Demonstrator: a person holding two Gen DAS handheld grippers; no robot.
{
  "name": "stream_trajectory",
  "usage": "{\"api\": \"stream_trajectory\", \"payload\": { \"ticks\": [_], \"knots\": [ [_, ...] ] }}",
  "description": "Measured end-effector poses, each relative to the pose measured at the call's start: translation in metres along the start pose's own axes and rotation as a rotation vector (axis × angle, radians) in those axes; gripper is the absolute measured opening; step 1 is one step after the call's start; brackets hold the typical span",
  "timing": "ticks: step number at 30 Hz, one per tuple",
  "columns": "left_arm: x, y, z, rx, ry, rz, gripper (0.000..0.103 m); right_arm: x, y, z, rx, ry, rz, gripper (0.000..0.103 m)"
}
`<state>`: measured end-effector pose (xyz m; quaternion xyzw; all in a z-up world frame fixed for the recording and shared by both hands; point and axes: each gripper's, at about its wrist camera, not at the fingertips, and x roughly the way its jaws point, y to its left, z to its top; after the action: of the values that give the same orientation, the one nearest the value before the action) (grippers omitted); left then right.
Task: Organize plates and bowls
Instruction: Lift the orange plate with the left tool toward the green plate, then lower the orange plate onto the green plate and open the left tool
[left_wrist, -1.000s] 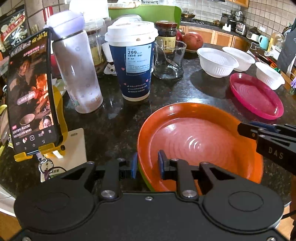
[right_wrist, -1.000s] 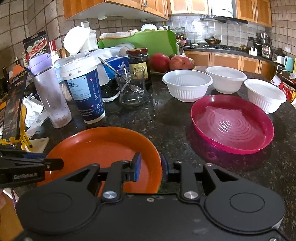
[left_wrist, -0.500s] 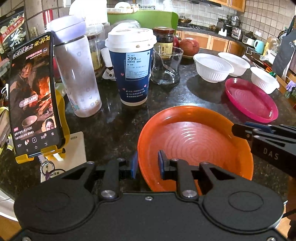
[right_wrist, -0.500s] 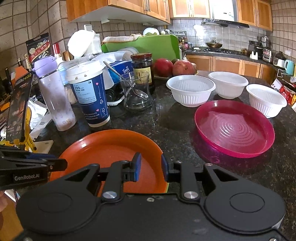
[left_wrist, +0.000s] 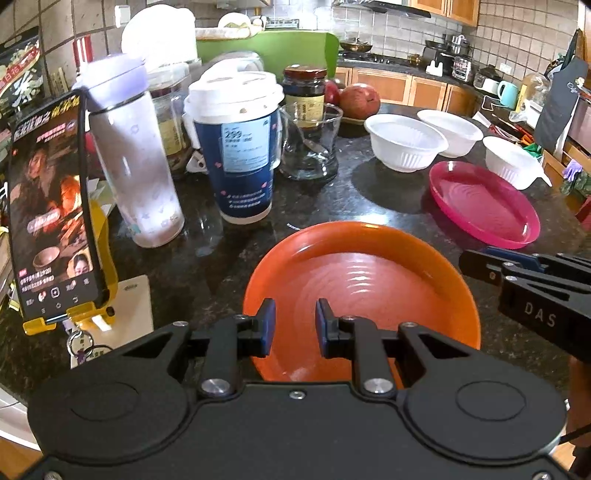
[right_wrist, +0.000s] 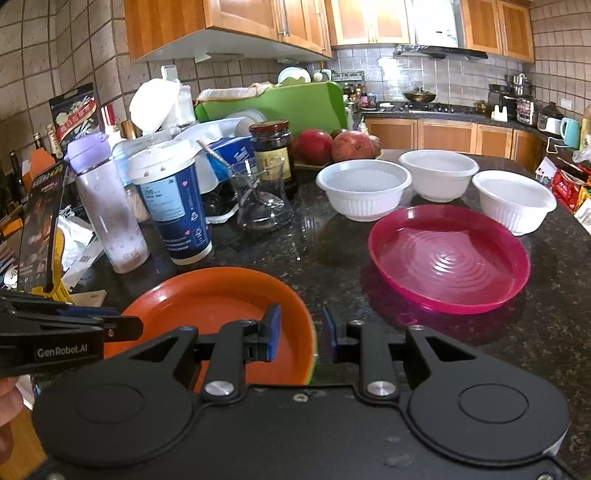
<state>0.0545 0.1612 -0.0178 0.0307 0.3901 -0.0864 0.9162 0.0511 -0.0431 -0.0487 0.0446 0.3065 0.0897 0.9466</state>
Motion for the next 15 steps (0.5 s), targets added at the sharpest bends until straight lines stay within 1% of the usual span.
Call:
{"api": "stream_trajectory", "payload": {
  "ticks": [4, 8, 15],
  "knots": [
    [0.000, -0.014, 0.006, 0.006, -0.014, -0.001, 0.030, -0.007, -0.015, 0.001, 0.016, -0.016, -0.007, 0.028],
    [0.002, -0.034, 0.014, 0.005, -0.025, -0.011, 0.030, -0.013, -0.041, 0.005, 0.028, -0.028, -0.014, 0.028],
    [0.009, -0.084, 0.035, 0.010, -0.045, -0.031, 0.030, -0.023, -0.102, 0.014, 0.056, -0.047, -0.052, 0.028]
  ]
}}
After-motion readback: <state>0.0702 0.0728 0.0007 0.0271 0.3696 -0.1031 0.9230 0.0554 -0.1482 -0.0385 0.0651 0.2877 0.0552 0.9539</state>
